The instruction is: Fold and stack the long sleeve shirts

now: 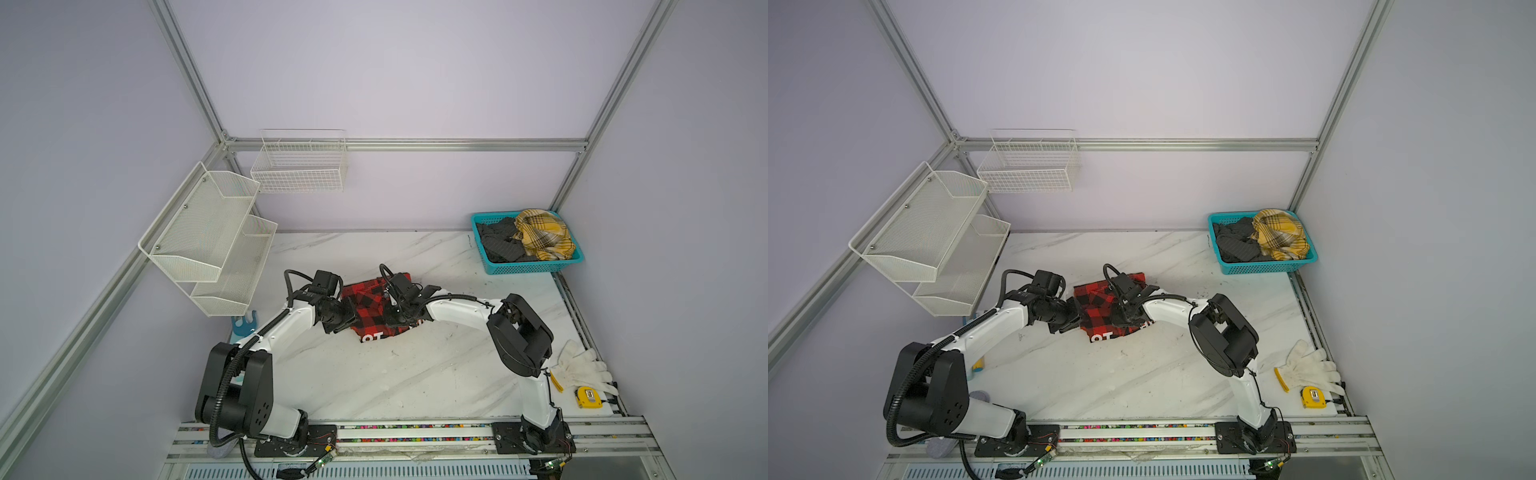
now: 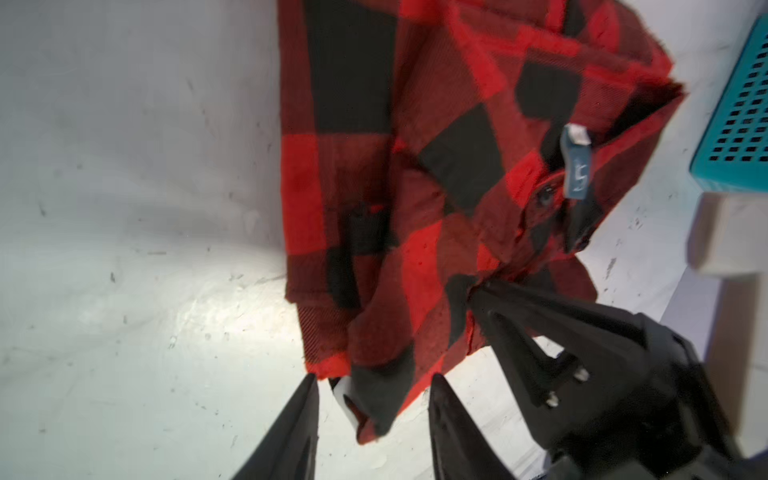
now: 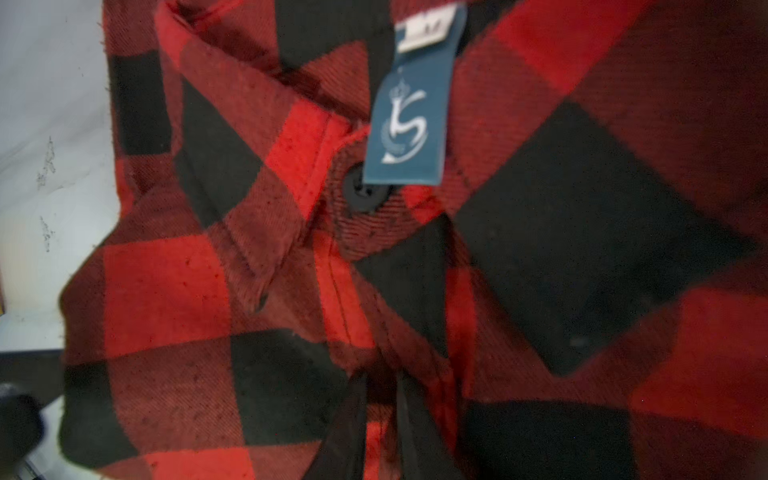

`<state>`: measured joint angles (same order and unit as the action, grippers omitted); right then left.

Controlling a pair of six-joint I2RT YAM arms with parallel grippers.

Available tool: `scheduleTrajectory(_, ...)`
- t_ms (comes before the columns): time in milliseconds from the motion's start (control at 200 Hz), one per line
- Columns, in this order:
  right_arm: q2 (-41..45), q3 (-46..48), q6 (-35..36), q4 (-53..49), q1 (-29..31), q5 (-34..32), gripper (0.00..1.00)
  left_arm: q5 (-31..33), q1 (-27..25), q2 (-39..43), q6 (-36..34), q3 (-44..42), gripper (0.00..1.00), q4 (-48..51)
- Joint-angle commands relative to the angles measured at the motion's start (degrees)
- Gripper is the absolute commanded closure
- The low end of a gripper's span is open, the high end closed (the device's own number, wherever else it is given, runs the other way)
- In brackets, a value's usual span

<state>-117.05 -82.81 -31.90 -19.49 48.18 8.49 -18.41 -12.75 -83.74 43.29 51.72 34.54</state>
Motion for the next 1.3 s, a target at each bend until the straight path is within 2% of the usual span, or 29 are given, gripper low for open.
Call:
scheduleTrajectory(0, 1.4, -2.4, -1.4, -0.2, -0.3, -0.1, 0.81, -2.9, 0.4, -1.3, 1.2, -2.3, 0.62, -4.1)
scheduleTrajectory(195, 8.0, -3.0, -2.4, -2.3, -1.1, -1.4, 0.80, -1.4, 0.4, -6.4, -0.5, -0.4, 0.77, -3.9)
scheduleTrajectory(280, 11.5, -1.4, -3.0, -2.4, -3.1, -1.4, 0.78, 0.5, 0.6, -6.5, -1.6, 0.5, 0.77, -3.0)
scheduleTrajectory(340, 13.5, 0.2, -3.2, -2.4, -5.0, -1.3, 0.77, 1.2, 0.9, -6.5, -2.8, 1.8, 0.74, -2.1)
scheduleTrajectory(430, 15.6, 2.6, -3.2, -2.5, -8.3, -0.9, 0.75, 1.4, 1.4, -5.6, -4.1, 4.9, 0.61, 0.8)
scheduleTrajectory(565, 18.6, 5.2, -2.1, -2.7, -12.1, -0.2, 0.74, 5.8, 2.0, 1.1, -5.1, 7.6, 0.39, 4.1)
scheduleTrajectory(615, 19.2, 6.1, -1.8, -2.6, -13.0, 0.1, 0.74, 6.7, 2.7, 4.2, -5.4, 6.8, 0.34, 3.7)
scheduleTrajectory(720, 18.3, 7.5, -0.7, -2.0, -13.9, 1.3, 0.73, 6.9, 4.9, 5.9, -4.4, 3.5, 0.34, 2.7)
scheduleTrajectory(810, 16.2, 8.2, -0.2, -2.0, -13.9, 1.7, 0.73, 0.7, 7.6, 3.5, -3.1, 1.7, 0.36, 1.7)
scheduleTrajectory(945, 14.2, 9.6, 0.7, -1.1, -13.9, 2.6, 0.73, -6.4, 7.7, 3.8, -0.7, -1.9, 0.33, -6.5)
scheduleTrajectory(1120, 13.8, 11.4, 1.1, -0.2, -13.9, 2.7, 0.73, -9.3, 7.6, 3.3, -1.1, -4.3, 0.30, -14.5)
scheduleTrajectory(1170, 13.9, 11.7, 1.1, 0.0, -13.9, 2.7, 0.73, -9.1, 7.6, -0.6, -1.4, -4.1, 0.32, -14.8)
scheduleTrajectory(1295, 14.4, 11.8, 1.1, -0.3, -13.9, 2.6, 0.73, -7.5, 7.6, -4.7, -1.1, -3.8, 0.35, -15.0)
